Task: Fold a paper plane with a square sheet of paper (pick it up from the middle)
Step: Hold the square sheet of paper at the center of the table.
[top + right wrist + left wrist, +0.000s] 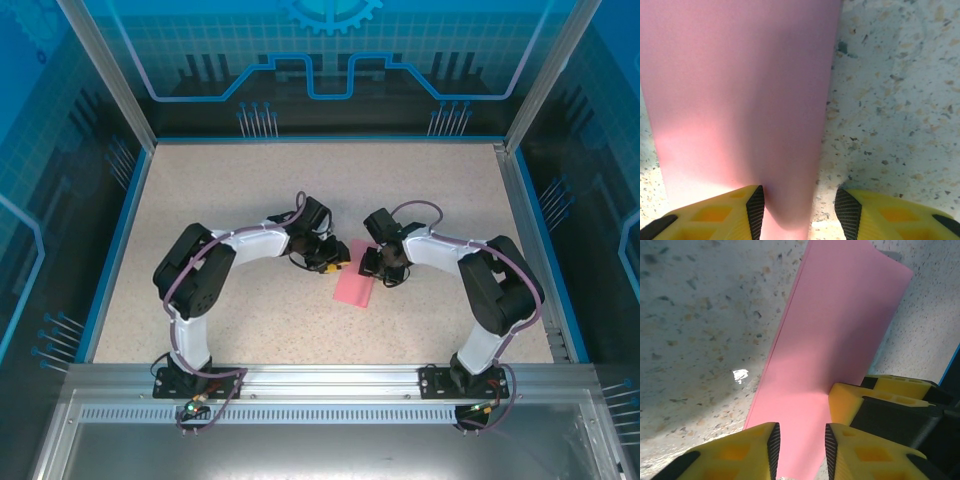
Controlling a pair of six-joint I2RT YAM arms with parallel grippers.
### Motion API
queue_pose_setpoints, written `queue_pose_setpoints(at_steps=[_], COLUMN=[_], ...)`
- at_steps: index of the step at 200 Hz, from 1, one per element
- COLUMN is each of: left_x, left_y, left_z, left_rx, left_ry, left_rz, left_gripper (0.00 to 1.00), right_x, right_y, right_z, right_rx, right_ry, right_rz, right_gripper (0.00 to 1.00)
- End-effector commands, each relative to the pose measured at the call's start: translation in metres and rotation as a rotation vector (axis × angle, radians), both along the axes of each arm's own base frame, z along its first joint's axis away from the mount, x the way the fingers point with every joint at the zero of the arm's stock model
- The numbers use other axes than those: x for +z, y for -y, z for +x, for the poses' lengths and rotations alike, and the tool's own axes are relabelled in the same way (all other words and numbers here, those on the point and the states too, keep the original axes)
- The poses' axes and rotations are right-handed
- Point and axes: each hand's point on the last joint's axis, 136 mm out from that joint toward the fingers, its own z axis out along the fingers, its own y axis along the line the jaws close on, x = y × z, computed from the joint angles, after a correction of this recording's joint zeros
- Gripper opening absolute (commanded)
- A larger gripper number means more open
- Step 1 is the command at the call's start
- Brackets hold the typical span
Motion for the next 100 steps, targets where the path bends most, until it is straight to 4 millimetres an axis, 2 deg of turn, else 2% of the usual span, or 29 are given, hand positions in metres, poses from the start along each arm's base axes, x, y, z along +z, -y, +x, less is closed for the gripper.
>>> queue_pose_setpoints(at_steps=[1,100], left_x=[-0.002,-0.017], left_y=[0.01,0.017], left_z=[-0.006,-0.007], left_rx=[-0.05,-0.083], left_ry=[-0.025,-0.058], left_rz=[-0.013,0.012], left_gripper=[0.31,0.21], right_x=[-0.038,-0.041], right_y=[0.016,0.015], right_z=[-0.02,-0.02], right_rx=[-0.017,-0.014], right_ry=[-0.109,-0.113], right_rz=[-0.06,-0.061], right_gripper=[0.48,0.48])
